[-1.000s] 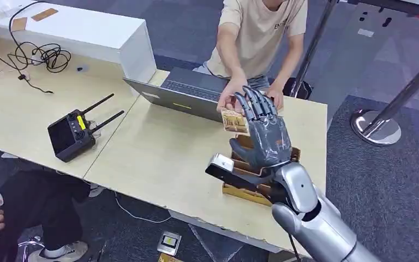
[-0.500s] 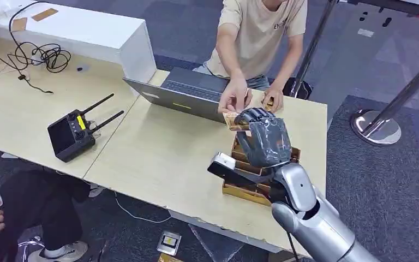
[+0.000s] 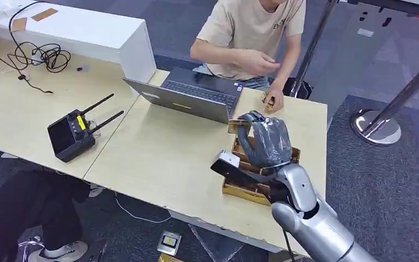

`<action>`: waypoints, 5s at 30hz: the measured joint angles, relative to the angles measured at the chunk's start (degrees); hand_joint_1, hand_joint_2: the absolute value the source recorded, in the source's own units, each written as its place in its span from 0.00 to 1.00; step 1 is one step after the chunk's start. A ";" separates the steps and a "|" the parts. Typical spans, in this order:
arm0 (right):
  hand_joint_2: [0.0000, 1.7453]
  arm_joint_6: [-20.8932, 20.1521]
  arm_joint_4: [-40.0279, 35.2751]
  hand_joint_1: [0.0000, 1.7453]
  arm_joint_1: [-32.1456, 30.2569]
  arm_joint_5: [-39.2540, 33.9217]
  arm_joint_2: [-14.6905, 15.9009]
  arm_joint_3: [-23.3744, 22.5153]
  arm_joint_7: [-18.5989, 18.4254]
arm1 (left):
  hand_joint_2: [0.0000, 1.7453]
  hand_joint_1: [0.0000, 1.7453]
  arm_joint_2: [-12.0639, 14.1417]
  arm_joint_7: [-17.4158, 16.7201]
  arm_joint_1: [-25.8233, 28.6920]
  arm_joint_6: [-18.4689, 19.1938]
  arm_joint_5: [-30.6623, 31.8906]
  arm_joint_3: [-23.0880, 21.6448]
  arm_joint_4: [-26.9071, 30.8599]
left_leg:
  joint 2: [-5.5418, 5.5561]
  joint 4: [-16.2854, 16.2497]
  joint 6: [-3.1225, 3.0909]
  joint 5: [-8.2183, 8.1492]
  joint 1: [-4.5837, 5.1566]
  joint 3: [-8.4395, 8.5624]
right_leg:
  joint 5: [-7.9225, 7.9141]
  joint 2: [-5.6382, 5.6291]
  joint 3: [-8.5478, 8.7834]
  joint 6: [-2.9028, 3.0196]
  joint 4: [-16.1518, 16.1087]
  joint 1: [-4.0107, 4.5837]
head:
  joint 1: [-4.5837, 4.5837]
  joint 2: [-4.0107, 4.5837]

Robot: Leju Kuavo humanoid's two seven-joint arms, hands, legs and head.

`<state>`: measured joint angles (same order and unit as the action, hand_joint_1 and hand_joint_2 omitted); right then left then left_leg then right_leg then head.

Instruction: Pass the card to the sensor for recognition and then transmit it.

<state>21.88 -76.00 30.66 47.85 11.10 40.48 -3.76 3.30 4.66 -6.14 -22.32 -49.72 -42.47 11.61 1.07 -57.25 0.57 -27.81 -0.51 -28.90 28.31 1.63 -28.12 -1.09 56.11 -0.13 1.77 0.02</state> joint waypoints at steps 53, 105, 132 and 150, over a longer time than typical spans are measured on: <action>1.00 -7.43 -2.58 1.00 -27.12 -17.12 18.16 -23.89 -9.03 | 0.00 0.00 -0.55 0.70 0.13 -1.33 -3.76 0.00 -0.17 | 0.00 -0.02 -0.01 -0.03 0.03 -0.09 | 0.00 -0.06 -0.09 0.00 -0.07 -0.02 | -0.02 0.00; 1.00 -6.19 -9.31 1.00 -30.64 -25.03 19.06 -22.01 -8.09 | 0.00 0.00 -0.11 0.98 0.05 -1.38 -4.48 0.00 -0.17 | -0.01 -0.02 -0.01 -0.03 0.03 -0.10 | 0.00 -0.06 -0.10 0.00 -0.07 -0.03 | 0.00 0.00; 1.00 -8.83 0.72 1.00 -28.36 -36.61 17.51 -16.11 -2.66 | 0.00 0.00 0.02 1.03 -0.03 -0.59 -2.82 -0.55 -0.17 | -0.05 -0.01 -0.01 -0.03 0.02 -0.08 | 0.01 -0.06 -0.10 0.00 -0.07 -0.02 | -0.02 0.00; 1.00 -2.56 9.09 1.00 -25.82 -41.64 14.12 -14.80 6.62 | 0.00 0.00 -0.02 0.29 -0.11 -1.38 -2.93 -1.16 -0.17 | -0.15 -0.01 0.00 -0.02 -0.01 0.22 | -0.04 -0.20 0.14 0.03 -0.08 0.01 | 0.02 0.00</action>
<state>19.32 -66.91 4.84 6.21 25.22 25.68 2.86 3.28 4.94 -6.25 -23.69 -52.65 -43.63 11.43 0.92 -57.26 0.56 -27.83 -0.52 -28.68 28.27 1.43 -27.98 -1.07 56.02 -0.12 1.79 0.02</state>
